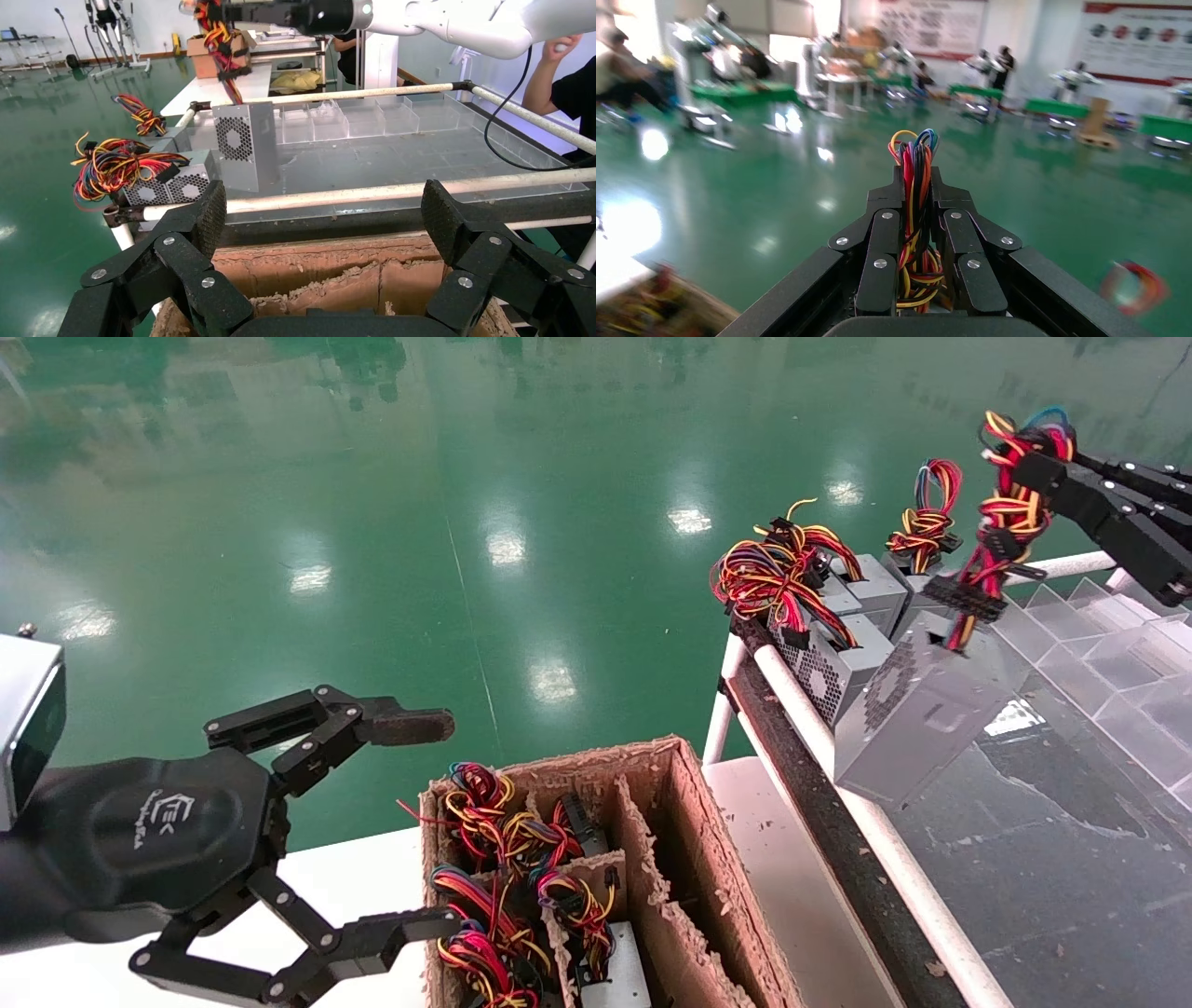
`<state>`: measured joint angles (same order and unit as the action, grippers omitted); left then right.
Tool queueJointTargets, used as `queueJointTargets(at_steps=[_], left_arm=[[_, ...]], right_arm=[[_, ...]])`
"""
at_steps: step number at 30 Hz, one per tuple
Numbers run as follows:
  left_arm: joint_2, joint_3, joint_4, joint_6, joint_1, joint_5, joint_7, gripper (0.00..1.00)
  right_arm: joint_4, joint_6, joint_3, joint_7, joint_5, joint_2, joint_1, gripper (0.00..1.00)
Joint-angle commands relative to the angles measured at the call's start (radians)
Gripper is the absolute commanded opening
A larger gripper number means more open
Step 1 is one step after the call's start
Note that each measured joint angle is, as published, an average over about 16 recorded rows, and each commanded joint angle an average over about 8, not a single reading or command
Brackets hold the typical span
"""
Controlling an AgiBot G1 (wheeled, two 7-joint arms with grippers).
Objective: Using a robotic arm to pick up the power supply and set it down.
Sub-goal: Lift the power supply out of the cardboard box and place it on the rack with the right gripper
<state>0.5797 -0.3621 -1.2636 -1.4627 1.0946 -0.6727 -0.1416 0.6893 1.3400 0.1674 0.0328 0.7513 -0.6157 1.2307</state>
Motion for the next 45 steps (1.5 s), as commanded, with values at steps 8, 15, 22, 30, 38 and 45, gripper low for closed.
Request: queueJointTargets(at_steps=[8, 15, 22, 30, 38, 45], left_arm=[[0.000, 0.000, 0.000, 0.000, 0.000, 0.000, 0.000, 1.00], [0.000, 0.000, 0.000, 0.000, 0.000, 0.000, 0.000, 1.00], [0.000, 0.000, 0.000, 0.000, 0.000, 0.000, 0.000, 1.00], [0.000, 0.000, 0.000, 0.000, 0.000, 0.000, 0.000, 1.00], [0.000, 0.000, 0.000, 0.000, 0.000, 0.000, 0.000, 1.00], [0.000, 0.000, 0.000, 0.000, 0.000, 0.000, 0.000, 1.00]], right_arm=[[-0.182, -0.056, 0.046, 0.081, 0.110, -0.029, 0.119, 0.00], [-0.321, -0.112, 0.098, 0.130, 0.202, -0.097, 0.238, 0.00], [-0.452, -0.140, 0.137, 0.143, 0.261, -0.169, 0.342, 0.00], [-0.556, -0.190, 0.161, 0.184, 0.299, -0.232, 0.416, 0.00], [-0.629, -0.255, 0.169, 0.205, 0.316, -0.226, 0.456, 0.00], [-0.654, -0.268, 0.174, 0.217, 0.325, -0.196, 0.468, 0.00]])
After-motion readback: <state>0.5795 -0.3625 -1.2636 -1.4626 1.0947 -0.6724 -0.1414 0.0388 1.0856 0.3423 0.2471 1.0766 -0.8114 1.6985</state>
